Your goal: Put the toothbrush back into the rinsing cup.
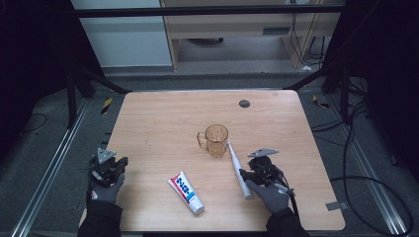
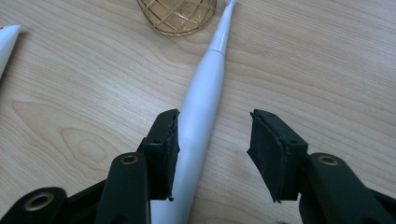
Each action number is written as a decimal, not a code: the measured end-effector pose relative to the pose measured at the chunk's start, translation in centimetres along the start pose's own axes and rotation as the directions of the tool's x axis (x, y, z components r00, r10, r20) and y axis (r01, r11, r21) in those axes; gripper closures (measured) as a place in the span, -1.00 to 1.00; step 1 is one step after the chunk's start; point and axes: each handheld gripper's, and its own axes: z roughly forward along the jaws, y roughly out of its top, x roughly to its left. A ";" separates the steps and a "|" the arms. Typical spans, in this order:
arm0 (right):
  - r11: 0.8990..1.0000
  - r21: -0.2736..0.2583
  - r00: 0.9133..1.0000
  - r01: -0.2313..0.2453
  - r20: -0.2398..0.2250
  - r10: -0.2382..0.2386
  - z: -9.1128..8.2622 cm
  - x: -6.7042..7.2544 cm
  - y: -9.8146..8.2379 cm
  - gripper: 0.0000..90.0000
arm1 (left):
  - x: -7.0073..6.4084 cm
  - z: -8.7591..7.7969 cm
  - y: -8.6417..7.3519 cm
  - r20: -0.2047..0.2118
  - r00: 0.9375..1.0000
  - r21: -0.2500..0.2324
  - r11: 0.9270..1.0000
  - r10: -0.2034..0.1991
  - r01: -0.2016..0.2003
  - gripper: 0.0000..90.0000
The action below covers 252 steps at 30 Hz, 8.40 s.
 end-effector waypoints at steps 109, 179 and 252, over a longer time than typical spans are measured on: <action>0.975 -0.191 0.994 -0.109 -0.032 0.105 -3.2 -2.6 3.7 0.48 | 0.0 0.4 -0.1 -0.009 1.000 0.023 1.000 0.019 -0.019 0.86; 0.725 -0.655 0.975 -0.213 -0.093 0.203 3.1 3.6 11.8 0.47 | 0.1 0.4 -0.2 -0.011 1.000 0.023 1.000 0.019 -0.019 0.88; 0.838 -0.531 0.990 -0.127 -0.013 0.142 5.5 4.8 9.1 0.36 | 0.1 0.5 -0.3 -0.011 1.000 0.027 0.999 0.022 -0.022 0.79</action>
